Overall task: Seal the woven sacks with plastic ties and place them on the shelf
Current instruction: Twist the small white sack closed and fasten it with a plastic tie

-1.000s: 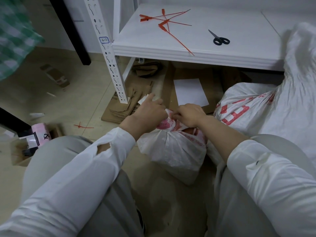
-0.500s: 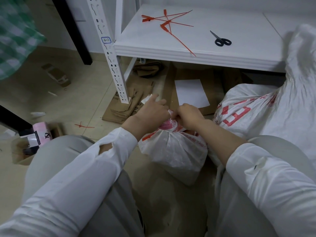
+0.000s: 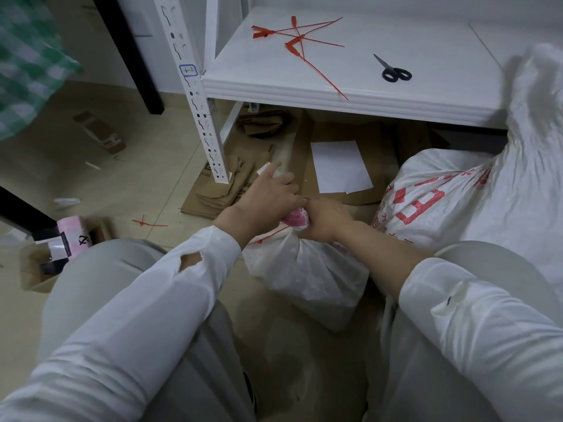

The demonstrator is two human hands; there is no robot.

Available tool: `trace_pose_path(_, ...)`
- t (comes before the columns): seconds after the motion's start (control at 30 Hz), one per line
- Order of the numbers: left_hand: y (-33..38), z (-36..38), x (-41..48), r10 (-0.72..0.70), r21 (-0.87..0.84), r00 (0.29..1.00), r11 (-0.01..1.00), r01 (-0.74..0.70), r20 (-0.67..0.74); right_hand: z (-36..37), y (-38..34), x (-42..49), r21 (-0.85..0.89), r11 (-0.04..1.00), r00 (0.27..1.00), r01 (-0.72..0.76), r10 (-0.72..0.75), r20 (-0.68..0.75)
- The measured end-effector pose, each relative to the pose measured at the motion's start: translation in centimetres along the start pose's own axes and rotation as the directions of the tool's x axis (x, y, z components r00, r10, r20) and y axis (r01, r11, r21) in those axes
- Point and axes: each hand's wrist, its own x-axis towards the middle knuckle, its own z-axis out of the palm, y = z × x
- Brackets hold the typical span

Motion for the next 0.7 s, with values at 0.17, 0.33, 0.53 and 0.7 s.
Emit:
trace_pose_path(0.17, 0.9, 1.8, 0.6, -0.31, -0.017, 0.95, 0.951, 0.309, -0.037, 0.3, -0.2, 0.3, 0.054, 0.997, 0.998, -0.058, 0.058, -0.016)
trace_pose_path(0.33, 1.2, 4.0, 0.5, -0.824, -0.504, 0.551, 0.422, 0.754, 0.135, 0.3, 0.5, 0.4, 0.172, 0.974, 0.989, -0.147, 0.15, -0.005)
trace_pose_path(0.53, 3.0, 5.0, 0.4, -0.408, -0.64, 0.636, 0.148, 0.754, 0.655, -0.1, 0.8, 0.5, 0.268, 0.943, 0.979, -0.196, 0.206, -0.01)
trace_pose_path(0.7, 4.2, 4.9, 1.2, -0.479, -0.773, 0.798, 0.321, 0.547, 0.366, -0.5, 0.8, 0.2, 0.264, 0.948, 0.983, -0.179, 0.186, -0.003)
